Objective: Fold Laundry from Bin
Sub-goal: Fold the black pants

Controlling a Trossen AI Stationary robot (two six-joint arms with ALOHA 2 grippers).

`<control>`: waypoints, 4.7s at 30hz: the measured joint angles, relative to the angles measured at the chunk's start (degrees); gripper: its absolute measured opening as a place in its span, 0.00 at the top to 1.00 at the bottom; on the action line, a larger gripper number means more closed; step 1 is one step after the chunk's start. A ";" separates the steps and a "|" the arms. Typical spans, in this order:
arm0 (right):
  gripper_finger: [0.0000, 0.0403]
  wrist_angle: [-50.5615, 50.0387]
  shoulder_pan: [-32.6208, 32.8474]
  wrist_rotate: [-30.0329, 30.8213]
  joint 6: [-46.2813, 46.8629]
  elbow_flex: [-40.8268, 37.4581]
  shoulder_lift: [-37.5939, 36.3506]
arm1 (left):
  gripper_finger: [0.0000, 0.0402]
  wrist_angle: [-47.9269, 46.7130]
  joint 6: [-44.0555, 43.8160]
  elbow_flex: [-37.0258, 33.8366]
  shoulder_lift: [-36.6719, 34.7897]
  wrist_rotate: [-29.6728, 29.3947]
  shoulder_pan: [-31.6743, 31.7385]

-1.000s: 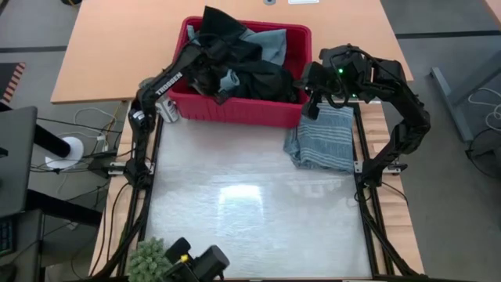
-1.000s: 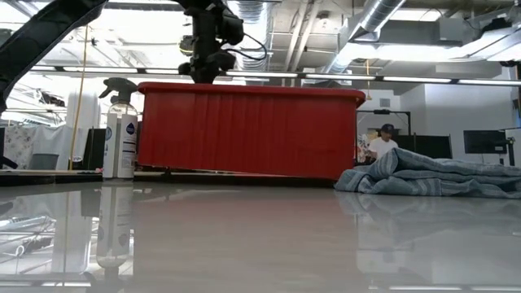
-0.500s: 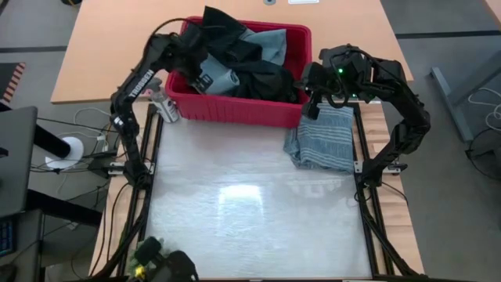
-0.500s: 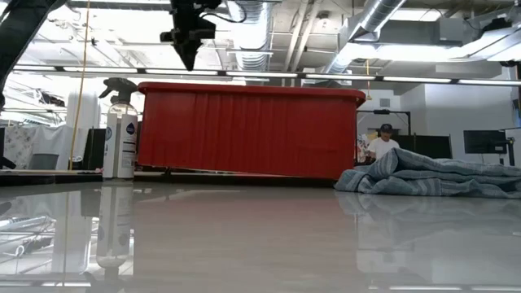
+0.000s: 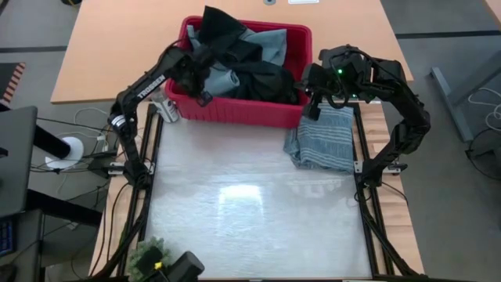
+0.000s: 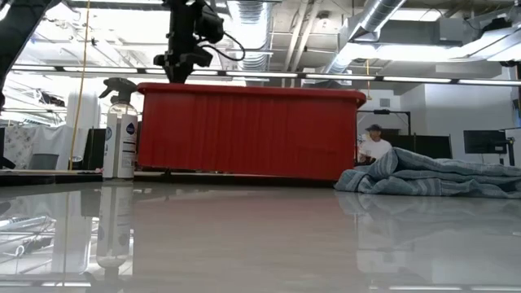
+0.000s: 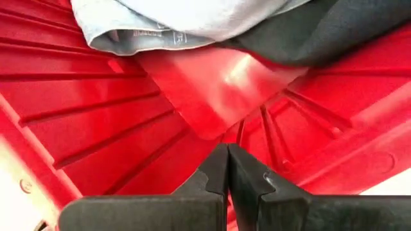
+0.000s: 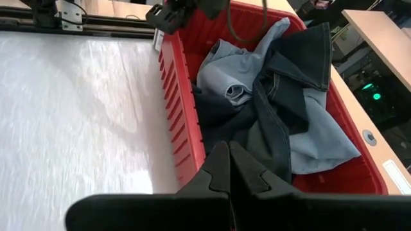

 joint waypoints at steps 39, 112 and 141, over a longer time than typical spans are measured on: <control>0.70 15.14 -22.62 -23.75 -7.13 0.02 19.31 | 0.79 8.36 6.24 9.25 -19.58 18.13 -10.18; 0.93 18.77 24.59 -42.42 14.95 -5.27 0.67 | 0.40 14.72 1.47 8.59 -19.25 2.17 -16.73; 0.58 1.68 49.21 -16.34 64.05 -7.68 -0.59 | 0.40 21.22 -1.72 8.48 -14.06 29.13 -25.04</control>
